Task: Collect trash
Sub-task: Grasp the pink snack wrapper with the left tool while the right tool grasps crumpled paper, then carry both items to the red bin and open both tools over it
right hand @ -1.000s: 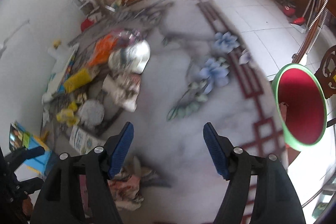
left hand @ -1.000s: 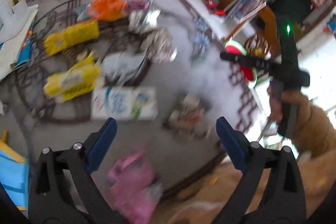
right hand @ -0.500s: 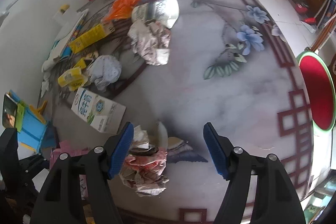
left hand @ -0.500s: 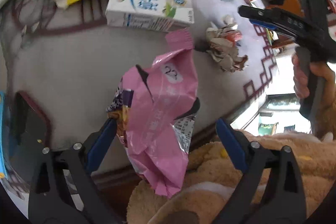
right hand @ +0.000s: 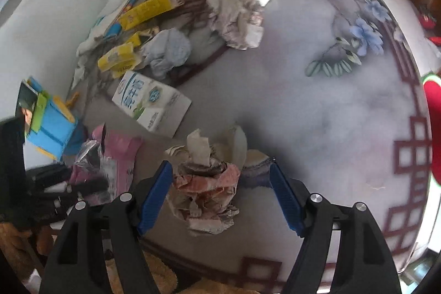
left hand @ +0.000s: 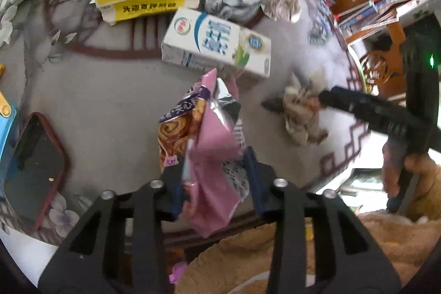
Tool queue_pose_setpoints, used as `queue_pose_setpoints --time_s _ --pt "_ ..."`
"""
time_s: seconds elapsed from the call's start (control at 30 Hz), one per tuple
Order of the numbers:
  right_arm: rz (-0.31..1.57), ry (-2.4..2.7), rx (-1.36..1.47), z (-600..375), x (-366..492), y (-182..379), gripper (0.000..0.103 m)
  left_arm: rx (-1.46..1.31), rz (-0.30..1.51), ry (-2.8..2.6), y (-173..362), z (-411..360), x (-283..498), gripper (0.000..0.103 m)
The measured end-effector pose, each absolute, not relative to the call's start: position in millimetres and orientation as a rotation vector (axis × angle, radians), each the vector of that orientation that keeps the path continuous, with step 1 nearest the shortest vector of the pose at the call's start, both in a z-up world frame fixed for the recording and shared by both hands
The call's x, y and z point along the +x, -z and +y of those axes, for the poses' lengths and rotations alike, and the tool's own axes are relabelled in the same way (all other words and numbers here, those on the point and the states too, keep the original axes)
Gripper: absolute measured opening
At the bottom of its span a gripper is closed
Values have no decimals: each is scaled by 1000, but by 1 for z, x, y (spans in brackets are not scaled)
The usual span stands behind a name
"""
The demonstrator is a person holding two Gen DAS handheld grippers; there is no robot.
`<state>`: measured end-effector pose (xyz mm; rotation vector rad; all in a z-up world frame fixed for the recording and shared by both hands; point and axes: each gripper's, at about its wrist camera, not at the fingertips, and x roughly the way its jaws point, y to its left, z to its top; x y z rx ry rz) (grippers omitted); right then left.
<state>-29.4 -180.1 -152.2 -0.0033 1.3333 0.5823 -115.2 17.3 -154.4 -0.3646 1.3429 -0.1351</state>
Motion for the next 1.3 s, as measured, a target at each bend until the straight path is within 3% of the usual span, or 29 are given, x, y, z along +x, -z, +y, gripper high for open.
queue_pose_setpoints --time_s 0.07,0.43,0.5,0.6,0.7,0.73,0.8,0.83,0.97,1.03,1.1,1.3 --pt "1315 -574 -5 -175 -29 148 70 -395 1336 158 155 22 -112 24" --pt "1326 -392 39 -176 -53 159 71 -379 1333 311 155 34 -99 24" --pt "1323 -373 47 -174 -55 159 76 -383 1335 326 157 36 -95 24" --pt "1317 -348 34 -169 -57 158 76 -365 1322 344 156 37 -91 25" --pt "1317 -344 30 -164 -57 160 76 -363 1314 346 157 39 -88 45" --pt "1321 -340 30 -163 -57 162 76 -368 1312 342 158 40 -87 57" --pt "1330 -336 38 -163 -56 165 76 -381 1313 338 162 42 -85 58" --pt "1334 -334 42 -162 -55 167 76 -387 1317 333 164 43 -85 58" --pt "1327 -321 35 -159 -52 170 75 -436 1331 326 171 50 -89 32" --pt "1331 -326 35 -159 -52 172 63 -416 1313 323 165 52 -93 29" --pt "1329 -324 21 -156 -52 172 44 -402 1281 318 156 55 -97 29" --pt "1259 -330 31 -155 -48 151 40 -398 1173 330 127 60 -104 29"
